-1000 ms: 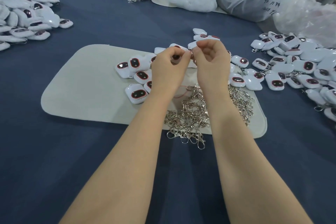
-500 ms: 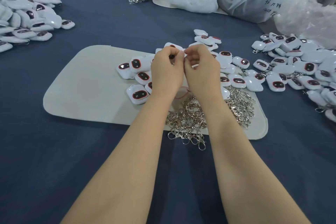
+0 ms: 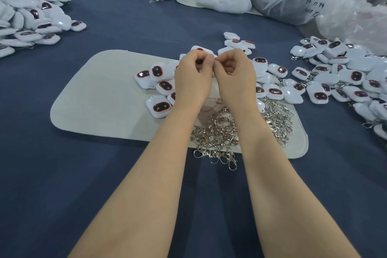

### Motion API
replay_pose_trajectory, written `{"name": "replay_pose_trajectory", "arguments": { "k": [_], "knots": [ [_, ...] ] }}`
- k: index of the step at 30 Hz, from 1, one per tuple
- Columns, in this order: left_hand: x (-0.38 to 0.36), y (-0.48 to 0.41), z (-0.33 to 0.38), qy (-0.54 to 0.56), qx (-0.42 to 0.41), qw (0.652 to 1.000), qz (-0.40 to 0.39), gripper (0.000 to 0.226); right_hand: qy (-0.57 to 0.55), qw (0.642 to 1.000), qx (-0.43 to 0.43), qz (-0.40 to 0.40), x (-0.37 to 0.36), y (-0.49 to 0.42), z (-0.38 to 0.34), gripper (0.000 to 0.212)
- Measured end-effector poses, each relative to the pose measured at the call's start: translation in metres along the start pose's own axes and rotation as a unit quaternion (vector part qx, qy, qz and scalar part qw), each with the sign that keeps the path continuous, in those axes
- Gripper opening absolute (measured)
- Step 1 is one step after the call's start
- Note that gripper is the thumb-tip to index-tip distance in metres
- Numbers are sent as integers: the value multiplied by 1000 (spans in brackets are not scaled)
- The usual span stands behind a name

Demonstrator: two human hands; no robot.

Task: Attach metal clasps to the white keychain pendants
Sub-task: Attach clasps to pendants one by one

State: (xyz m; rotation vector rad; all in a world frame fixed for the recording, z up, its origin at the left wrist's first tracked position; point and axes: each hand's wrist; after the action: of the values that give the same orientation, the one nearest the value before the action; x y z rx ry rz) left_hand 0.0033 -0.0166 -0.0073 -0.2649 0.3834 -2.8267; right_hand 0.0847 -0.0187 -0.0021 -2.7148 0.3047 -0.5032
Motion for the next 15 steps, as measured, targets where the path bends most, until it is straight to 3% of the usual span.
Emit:
{"name": "replay_pose_trajectory", "arguments": {
  "k": [15],
  "knots": [
    [1, 1, -3, -65, -6, 998, 7, 10, 43, 998, 29, 25, -3, 0, 2, 14]
  ]
}}
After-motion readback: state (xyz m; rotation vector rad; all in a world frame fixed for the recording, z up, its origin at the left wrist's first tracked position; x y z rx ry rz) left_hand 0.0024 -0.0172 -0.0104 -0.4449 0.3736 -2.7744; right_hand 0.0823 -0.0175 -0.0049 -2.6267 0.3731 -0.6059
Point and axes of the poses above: each hand's wrist, its own y-axis away from the middle knuckle, its own x-axis out of the back of the hand, z = x × y, and after that the axes turned 2 degrees about -z, right-handed
